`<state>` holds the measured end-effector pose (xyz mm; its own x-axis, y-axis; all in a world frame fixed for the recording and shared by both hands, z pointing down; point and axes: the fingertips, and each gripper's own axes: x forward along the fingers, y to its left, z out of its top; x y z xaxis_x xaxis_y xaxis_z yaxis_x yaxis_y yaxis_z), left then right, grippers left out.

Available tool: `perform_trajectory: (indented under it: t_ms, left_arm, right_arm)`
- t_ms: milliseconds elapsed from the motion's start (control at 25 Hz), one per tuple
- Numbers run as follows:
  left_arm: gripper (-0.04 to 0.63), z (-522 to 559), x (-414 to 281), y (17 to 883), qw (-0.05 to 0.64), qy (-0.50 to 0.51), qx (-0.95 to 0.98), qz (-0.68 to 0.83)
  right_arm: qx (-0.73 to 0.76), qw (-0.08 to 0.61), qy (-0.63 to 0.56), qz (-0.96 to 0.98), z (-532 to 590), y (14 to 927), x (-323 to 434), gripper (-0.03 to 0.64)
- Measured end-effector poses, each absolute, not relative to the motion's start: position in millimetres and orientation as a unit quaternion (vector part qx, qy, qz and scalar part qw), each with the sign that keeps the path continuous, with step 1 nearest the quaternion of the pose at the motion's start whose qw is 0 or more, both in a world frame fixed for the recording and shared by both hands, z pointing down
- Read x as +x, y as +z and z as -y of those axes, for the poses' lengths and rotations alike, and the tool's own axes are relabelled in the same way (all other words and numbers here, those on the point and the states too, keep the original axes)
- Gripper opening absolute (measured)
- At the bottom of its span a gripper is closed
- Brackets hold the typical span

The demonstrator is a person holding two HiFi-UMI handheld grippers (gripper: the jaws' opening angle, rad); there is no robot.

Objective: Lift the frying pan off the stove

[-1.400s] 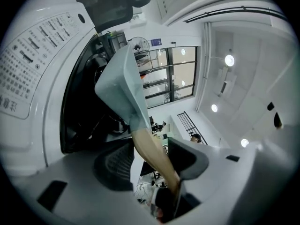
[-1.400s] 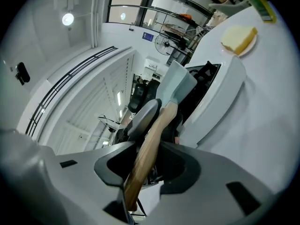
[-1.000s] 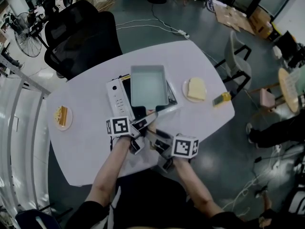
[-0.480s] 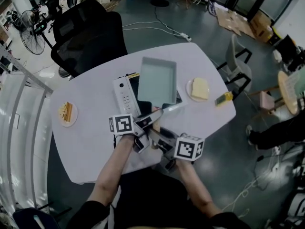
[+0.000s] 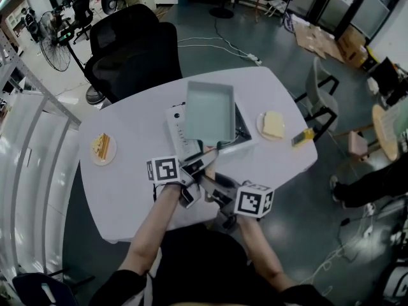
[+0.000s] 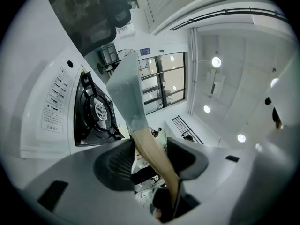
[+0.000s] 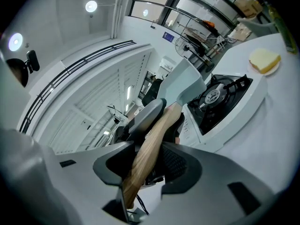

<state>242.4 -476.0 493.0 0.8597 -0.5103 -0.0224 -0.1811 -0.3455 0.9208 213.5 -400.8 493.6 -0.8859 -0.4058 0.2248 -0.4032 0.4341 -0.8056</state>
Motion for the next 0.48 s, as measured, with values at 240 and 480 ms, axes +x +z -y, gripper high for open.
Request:
perform_trajectory:
  t_ms: [240,480]
  left_arm:
    - [0.212,464,221,486,0.532,-0.177,0.795,0.232]
    - [0.212,436,165,491,0.524,-0.193,0.785,0.267]
  right_arm:
    - [-0.218,-0.012,-0.475,-0.852,388,487,197,0.166]
    - [-0.181,-0.036,-0.472,-0.862,358,492,149,0.17]
